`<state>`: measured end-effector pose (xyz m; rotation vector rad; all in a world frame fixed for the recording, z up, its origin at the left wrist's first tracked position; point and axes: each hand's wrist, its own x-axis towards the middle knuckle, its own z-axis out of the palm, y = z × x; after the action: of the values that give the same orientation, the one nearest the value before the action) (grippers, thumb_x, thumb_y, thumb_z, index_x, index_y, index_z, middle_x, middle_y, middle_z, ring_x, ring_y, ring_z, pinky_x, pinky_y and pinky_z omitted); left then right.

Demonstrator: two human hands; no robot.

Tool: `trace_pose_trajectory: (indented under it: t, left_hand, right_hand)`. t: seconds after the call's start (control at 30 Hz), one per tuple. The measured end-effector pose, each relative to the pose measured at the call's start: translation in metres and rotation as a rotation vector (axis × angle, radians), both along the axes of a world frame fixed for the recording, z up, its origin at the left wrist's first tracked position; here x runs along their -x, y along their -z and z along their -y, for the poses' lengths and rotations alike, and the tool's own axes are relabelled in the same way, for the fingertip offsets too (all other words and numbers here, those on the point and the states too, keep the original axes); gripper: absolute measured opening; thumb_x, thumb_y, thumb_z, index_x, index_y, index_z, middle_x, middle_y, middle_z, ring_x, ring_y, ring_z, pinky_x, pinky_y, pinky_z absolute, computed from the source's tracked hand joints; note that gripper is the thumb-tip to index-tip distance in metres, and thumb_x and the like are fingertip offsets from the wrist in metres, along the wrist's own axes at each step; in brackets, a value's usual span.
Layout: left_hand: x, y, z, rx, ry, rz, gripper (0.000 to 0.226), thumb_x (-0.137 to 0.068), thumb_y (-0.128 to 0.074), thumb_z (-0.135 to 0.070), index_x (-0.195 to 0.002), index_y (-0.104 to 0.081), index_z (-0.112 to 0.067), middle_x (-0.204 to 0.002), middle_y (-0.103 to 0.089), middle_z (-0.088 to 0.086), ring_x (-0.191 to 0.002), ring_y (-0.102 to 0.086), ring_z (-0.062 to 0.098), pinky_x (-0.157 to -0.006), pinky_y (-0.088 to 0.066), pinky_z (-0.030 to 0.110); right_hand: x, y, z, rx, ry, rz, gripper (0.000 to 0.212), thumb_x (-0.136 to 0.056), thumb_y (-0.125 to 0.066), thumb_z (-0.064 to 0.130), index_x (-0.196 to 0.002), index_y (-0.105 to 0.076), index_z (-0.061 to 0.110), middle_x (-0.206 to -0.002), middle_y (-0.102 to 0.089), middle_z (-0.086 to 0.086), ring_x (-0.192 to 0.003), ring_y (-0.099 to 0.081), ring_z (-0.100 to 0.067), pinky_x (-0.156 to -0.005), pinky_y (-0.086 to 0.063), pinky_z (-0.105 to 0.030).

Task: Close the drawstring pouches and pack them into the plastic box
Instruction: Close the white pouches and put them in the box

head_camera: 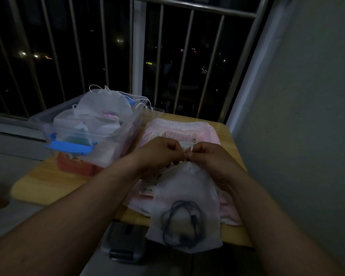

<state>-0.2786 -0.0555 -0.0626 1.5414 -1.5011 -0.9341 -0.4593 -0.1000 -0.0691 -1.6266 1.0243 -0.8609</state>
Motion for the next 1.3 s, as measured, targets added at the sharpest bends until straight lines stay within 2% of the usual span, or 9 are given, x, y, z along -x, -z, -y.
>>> trace_pose_trajectory:
  t: [0.1,0.3,0.4,0.57,0.87,0.97,1.13,1.2,1.3]
  left_hand:
    - [-0.001,0.003,-0.001,0.025,0.004,0.014,0.015,-0.09,-0.077,-0.018,-0.094,-0.074,-0.003,-0.077,-0.068,0.001,-0.066,-0.056,0.009,-0.061,-0.046,0.021]
    - [0.001,0.007,-0.002,0.102,0.052,0.085,0.012,-0.095,-0.073,-0.03,-0.098,-0.077,-0.018,-0.096,-0.076,-0.001,-0.093,-0.071,0.014,-0.085,-0.056,0.033]
    - [0.003,0.004,-0.003,0.112,0.049,0.204,0.019,-0.096,-0.071,-0.032,-0.095,-0.076,-0.014,-0.092,-0.075,0.003,-0.083,-0.067,0.012,-0.079,-0.054,0.032]
    - [0.004,0.004,-0.003,0.091,0.033,0.269,0.022,-0.097,-0.069,-0.034,-0.086,-0.073,-0.015,-0.078,-0.07,-0.004,-0.06,-0.056,-0.008,-0.053,-0.04,0.007]
    - [0.004,0.005,-0.007,-0.013,0.029,0.109,0.028,-0.095,-0.071,-0.041,-0.077,-0.075,-0.021,-0.068,-0.07,-0.001,-0.059,-0.059,0.002,-0.056,-0.045,0.019]
    - [0.006,0.007,-0.007,-0.029,0.029,0.007,0.028,-0.095,-0.072,-0.039,-0.084,-0.078,-0.014,-0.084,-0.074,0.017,-0.072,-0.062,0.018,-0.066,-0.049,0.032]
    - [0.006,0.011,-0.004,-0.036,0.028,-0.218,0.02,-0.082,-0.08,-0.033,-0.083,-0.079,-0.013,-0.101,-0.073,0.025,-0.087,-0.068,0.026,-0.096,-0.055,0.056]
    - [0.007,0.013,-0.002,-0.038,0.005,-0.28,0.014,-0.076,-0.08,-0.03,-0.081,-0.079,-0.016,-0.1,-0.073,0.027,-0.087,-0.067,0.027,-0.096,-0.055,0.055]
    - [0.007,0.015,0.001,-0.005,-0.037,-0.287,0.008,-0.082,-0.078,-0.021,-0.08,-0.076,-0.013,-0.083,-0.071,0.015,-0.079,-0.062,0.022,-0.078,-0.052,0.041]
  right_hand:
    - [0.0,-0.002,-0.003,0.016,-0.019,-0.001,0.019,-0.092,-0.07,0.0,-0.081,-0.075,0.015,-0.102,-0.078,-0.012,-0.098,-0.072,-0.022,-0.093,-0.056,-0.036]
    - [0.004,-0.002,-0.002,0.061,-0.004,-0.01,0.02,-0.092,-0.071,0.006,-0.078,-0.079,0.018,-0.099,-0.079,-0.008,-0.102,-0.073,-0.027,-0.097,-0.055,-0.043]
    - [0.002,0.001,-0.001,0.115,0.02,-0.049,0.015,-0.092,-0.072,0.009,-0.082,-0.08,0.017,-0.094,-0.08,-0.002,-0.096,-0.074,-0.02,-0.093,-0.057,-0.037]
    - [0.0,0.002,-0.001,0.194,0.045,-0.093,0.015,-0.093,-0.074,0.013,-0.081,-0.078,0.02,-0.082,-0.078,0.006,-0.079,-0.07,-0.001,-0.074,-0.05,-0.018]
    - [-0.002,0.006,-0.001,0.27,0.091,-0.075,0.015,-0.091,-0.075,0.009,-0.078,-0.076,0.017,-0.089,-0.078,-0.002,-0.088,-0.073,-0.014,-0.082,-0.055,-0.027]
    - [-0.004,0.009,0.0,0.322,0.123,-0.082,0.006,-0.091,-0.075,0.01,-0.086,-0.077,0.013,-0.09,-0.078,0.001,-0.089,-0.072,-0.012,-0.086,-0.055,-0.029]
    - [-0.005,0.009,-0.003,0.398,0.163,-0.056,0.006,-0.091,-0.076,0.012,-0.095,-0.079,0.014,-0.093,-0.077,0.007,-0.093,-0.071,-0.007,-0.089,-0.055,-0.027]
    - [-0.006,0.008,-0.003,0.395,0.17,-0.047,0.006,-0.091,-0.075,0.011,-0.096,-0.079,0.013,-0.094,-0.077,0.007,-0.093,-0.071,-0.005,-0.089,-0.054,-0.024]
    - [-0.005,0.007,-0.001,0.383,0.169,-0.061,0.005,-0.092,-0.075,0.011,-0.095,-0.078,0.012,-0.094,-0.077,0.006,-0.092,-0.072,-0.006,-0.087,-0.054,-0.024]
